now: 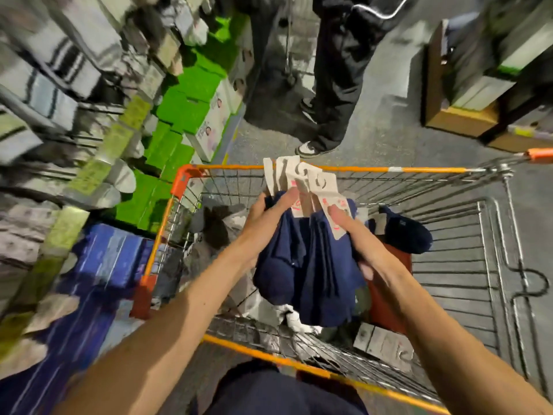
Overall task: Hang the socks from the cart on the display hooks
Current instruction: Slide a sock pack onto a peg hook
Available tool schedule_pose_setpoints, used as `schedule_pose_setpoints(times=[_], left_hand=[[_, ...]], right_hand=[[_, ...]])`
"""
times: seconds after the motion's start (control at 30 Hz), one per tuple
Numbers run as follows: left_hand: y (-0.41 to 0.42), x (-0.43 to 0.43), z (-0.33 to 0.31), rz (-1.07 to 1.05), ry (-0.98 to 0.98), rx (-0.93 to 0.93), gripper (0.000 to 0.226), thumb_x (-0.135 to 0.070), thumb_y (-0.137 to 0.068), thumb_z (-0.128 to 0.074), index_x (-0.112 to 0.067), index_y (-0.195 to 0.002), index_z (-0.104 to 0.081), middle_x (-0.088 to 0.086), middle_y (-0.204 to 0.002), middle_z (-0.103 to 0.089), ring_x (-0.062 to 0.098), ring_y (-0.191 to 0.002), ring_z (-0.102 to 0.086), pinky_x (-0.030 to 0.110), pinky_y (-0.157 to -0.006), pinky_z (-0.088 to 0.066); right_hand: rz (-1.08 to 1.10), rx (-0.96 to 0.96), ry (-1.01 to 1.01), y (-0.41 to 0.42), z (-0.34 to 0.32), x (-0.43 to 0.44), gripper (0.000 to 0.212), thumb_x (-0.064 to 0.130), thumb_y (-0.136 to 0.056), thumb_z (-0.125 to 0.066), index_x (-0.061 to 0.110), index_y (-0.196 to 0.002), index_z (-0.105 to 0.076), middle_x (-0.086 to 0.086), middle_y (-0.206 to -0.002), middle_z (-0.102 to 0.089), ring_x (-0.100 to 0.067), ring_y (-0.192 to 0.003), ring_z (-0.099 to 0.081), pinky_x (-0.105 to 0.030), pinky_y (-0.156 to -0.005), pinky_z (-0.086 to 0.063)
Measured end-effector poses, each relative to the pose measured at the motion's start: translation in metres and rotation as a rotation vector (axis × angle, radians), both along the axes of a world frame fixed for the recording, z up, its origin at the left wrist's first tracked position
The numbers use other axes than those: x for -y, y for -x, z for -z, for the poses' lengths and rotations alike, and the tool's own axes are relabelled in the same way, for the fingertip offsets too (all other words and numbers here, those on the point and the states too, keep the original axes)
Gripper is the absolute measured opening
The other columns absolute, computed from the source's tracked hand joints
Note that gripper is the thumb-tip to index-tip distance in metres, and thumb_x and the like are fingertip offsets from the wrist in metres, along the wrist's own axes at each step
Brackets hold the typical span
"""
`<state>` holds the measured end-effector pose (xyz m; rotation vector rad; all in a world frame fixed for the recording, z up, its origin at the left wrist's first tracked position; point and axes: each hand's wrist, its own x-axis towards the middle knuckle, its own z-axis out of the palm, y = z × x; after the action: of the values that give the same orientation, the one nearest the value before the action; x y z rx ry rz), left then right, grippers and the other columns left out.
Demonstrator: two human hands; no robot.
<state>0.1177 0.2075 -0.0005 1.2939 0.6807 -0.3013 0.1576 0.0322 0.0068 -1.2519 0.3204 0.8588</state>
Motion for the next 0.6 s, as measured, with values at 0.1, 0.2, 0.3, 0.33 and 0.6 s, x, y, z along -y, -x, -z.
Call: schedule_pose_setpoints(times=[0.1, 0.2, 0.3, 0.33, 0.6], left_hand=[[0.017, 0.002, -0.020, -0.043, 0.028, 0.095, 0.090, -0.090, -0.062, -0.058, -0.037, -0.135, -0.055, -0.007, -0.140, -0.058, 0.017, -0.129, -0.055, 0.046, -0.115, -0.036], [0.032, 0.007, -0.034, -0.136, -0.030, 0.153, 0.093, -0.084, -0.070, -0.057, -0.027, -0.143, -0.052, -0.002, -0.143, -0.057, 0.018, -0.132, -0.052, 0.047, -0.117, -0.032], [0.048, 0.017, -0.048, -0.181, -0.199, 0.168, 0.123, -0.101, -0.049, -0.050, -0.032, -0.151, -0.039, -0.007, -0.154, -0.043, 0.016, -0.140, -0.042, 0.046, -0.119, -0.029], [0.053, 0.019, -0.052, -0.193, -0.241, 0.172, 0.124, -0.102, -0.049, -0.047, -0.031, -0.151, -0.038, -0.006, -0.153, -0.044, 0.017, -0.139, -0.044, 0.047, -0.118, -0.031], [0.133, 0.029, -0.115, -0.551, -0.694, 0.167, 0.047, -0.043, -0.083, -0.076, -0.017, -0.120, -0.062, -0.007, -0.107, -0.067, 0.014, -0.102, -0.061, 0.012, -0.072, -0.044]], right_hand=[[-0.040, -0.044, -0.096, 0.011, -0.025, -0.008, 0.016, 0.030, -0.081, -0.066, 0.021, -0.090, -0.077, -0.008, -0.089, -0.076, -0.020, -0.075, -0.074, -0.030, -0.069, -0.058], [-0.090, -0.110, -0.209, 0.021, -0.043, -0.005, 0.020, 0.028, -0.084, -0.062, 0.022, -0.079, -0.080, -0.005, -0.081, -0.077, -0.018, -0.069, -0.074, -0.026, -0.058, -0.058], [-0.057, -0.117, -0.284, 0.035, -0.056, 0.001, 0.020, 0.026, -0.085, -0.062, 0.024, -0.081, -0.082, -0.003, -0.081, -0.077, -0.016, -0.070, -0.075, -0.027, -0.060, -0.059], [-0.044, -0.128, -0.298, 0.040, -0.057, 0.004, 0.024, 0.026, -0.079, -0.066, 0.020, -0.100, -0.078, -0.006, -0.088, -0.078, -0.018, -0.076, -0.075, -0.029, -0.063, -0.060], [-0.235, -0.165, -0.397, 0.091, -0.074, -0.004, 0.082, 0.034, -0.065, -0.087, 0.028, -0.140, -0.054, -0.013, -0.127, -0.068, -0.033, -0.116, -0.065, -0.050, -0.104, -0.048]])
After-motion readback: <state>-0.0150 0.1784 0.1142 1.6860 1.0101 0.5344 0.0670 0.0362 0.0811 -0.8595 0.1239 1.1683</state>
